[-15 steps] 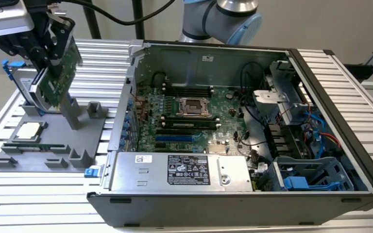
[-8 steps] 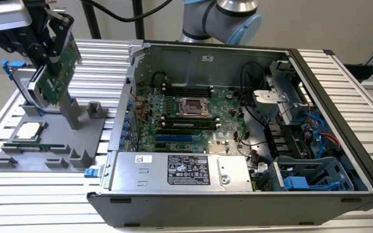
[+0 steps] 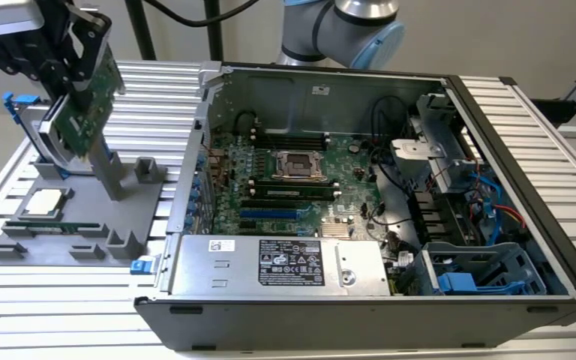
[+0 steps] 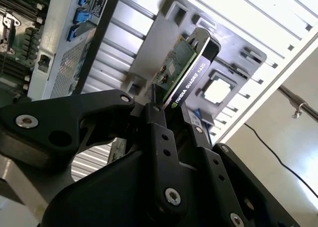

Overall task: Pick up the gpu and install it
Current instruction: 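Pick up the gpu and move the gpu toward the slot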

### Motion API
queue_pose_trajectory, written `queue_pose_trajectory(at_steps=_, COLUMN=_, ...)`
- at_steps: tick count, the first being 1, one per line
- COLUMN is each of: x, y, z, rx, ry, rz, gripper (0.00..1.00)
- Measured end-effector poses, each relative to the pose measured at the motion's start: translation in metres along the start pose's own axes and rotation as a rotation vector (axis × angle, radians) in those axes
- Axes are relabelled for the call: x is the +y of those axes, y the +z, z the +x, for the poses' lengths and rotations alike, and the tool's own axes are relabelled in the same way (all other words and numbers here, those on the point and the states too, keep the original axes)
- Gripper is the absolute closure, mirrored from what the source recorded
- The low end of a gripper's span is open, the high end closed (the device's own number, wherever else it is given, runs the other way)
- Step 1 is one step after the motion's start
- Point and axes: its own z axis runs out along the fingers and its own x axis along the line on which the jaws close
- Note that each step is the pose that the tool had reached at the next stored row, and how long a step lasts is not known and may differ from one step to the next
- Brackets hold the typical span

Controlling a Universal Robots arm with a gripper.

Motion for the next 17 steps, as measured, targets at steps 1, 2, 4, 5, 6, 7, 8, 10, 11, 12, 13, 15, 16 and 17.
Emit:
queue_pose_trajectory(at_steps=1, x=0.0000, y=-0.0010, z=0.0000, rx=0.0000, ry=0.000, rz=-0.0001, gripper=1.00)
queue_pose_trajectory(at_steps=2, x=0.0001, y=-0.0021, z=0.0000, rx=0.0001, ry=0.000, rz=0.0001, gripper=1.00)
queue_pose_trajectory(at_steps=4, x=0.0002, y=-0.0037, z=-0.0001, rx=-0.0001, ry=0.001, rz=-0.0001, gripper=1.00)
queue_pose_trajectory(at_steps=5, x=0.0002, y=-0.0043, z=-0.0001, rx=-0.0002, ry=0.003, rz=0.0000, gripper=1.00)
queue_pose_trajectory(at_steps=6, x=0.0002, y=-0.0047, z=-0.0001, rx=-0.0003, ry=0.006, rz=0.0000, gripper=1.00)
queue_pose_trajectory(at_steps=7, x=0.0002, y=-0.0051, z=-0.0001, rx=-0.0004, ry=0.008, rz=0.0001, gripper=1.00)
queue_pose_trajectory(at_steps=8, x=0.0002, y=-0.0053, z=-0.0002, rx=-0.0006, ry=0.011, rz=0.0001, gripper=1.00)
queue_pose_trajectory(at_steps=10, x=0.0002, y=-0.0055, z=-0.0002, rx=-0.0007, ry=0.014, rz=0.0001, gripper=1.00)
queue_pose_trajectory(at_steps=11, x=0.0003, y=-0.0055, z=-0.0002, rx=-0.0008, ry=0.014, rz=0.0001, gripper=1.00)
queue_pose_trajectory(at_steps=12, x=0.0003, y=-0.0056, z=-0.0001, rx=-0.0007, ry=0.014, rz=0.0002, gripper=1.00)
queue_pose_trajectory(at_steps=13, x=0.0002, y=-0.0056, z=-0.0001, rx=-0.0007, ry=0.014, rz=0.0003, gripper=1.00)
queue_pose_trajectory(at_steps=15, x=0.0003, y=-0.0056, z=-0.0001, rx=-0.0007, ry=0.014, rz=0.0003, gripper=1.00)
queue_pose_trajectory(at_steps=16, x=0.0003, y=-0.0055, z=-0.0001, rx=-0.0007, ry=0.014, rz=0.0002, gripper=1.00)
queue_pose_trajectory(at_steps=17, x=0.0003, y=-0.0055, z=-0.0001, rx=-0.0007, ry=0.014, rz=0.0002, gripper=1.00)
